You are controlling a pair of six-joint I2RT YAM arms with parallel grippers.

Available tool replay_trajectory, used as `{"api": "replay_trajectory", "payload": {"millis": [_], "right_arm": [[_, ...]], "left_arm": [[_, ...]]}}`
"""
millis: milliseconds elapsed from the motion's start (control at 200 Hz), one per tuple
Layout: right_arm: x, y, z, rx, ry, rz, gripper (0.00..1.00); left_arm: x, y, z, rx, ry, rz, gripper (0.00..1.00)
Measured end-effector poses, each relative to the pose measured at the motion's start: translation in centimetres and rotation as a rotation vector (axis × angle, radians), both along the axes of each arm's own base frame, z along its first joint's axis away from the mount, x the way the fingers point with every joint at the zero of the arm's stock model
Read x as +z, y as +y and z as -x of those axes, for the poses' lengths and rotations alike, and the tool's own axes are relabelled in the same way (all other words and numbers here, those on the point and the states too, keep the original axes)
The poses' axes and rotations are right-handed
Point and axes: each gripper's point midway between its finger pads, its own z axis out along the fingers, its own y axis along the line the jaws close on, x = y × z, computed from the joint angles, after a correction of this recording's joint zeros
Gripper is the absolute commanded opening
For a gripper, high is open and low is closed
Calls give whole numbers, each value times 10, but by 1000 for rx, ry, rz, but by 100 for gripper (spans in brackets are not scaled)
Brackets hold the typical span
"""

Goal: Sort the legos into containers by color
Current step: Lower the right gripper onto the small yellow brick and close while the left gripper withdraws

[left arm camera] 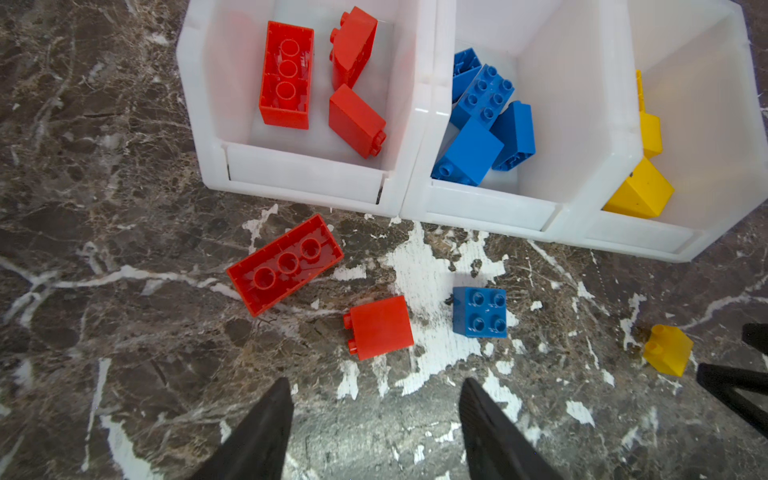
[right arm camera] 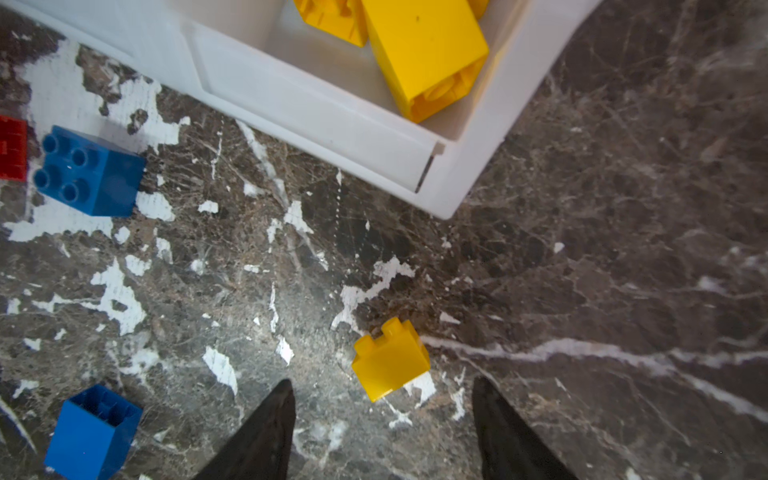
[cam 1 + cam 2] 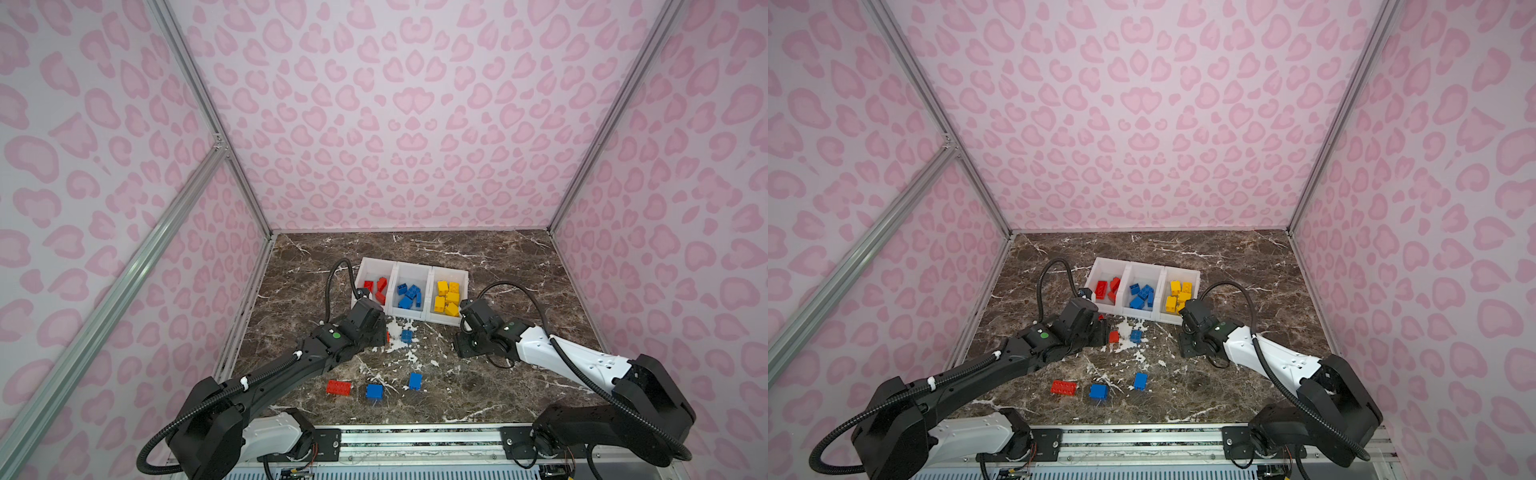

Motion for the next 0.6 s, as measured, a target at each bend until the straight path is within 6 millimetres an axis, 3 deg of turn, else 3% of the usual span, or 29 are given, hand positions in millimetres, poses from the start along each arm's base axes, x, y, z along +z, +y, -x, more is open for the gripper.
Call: {"api": "replay_trajectory", "payload": {"millis": [600], "right_arm": [[-32,-6,2,22,51,104,55]], "left_arm": [[-5,-7,5,-3,13,-1,66]]}}
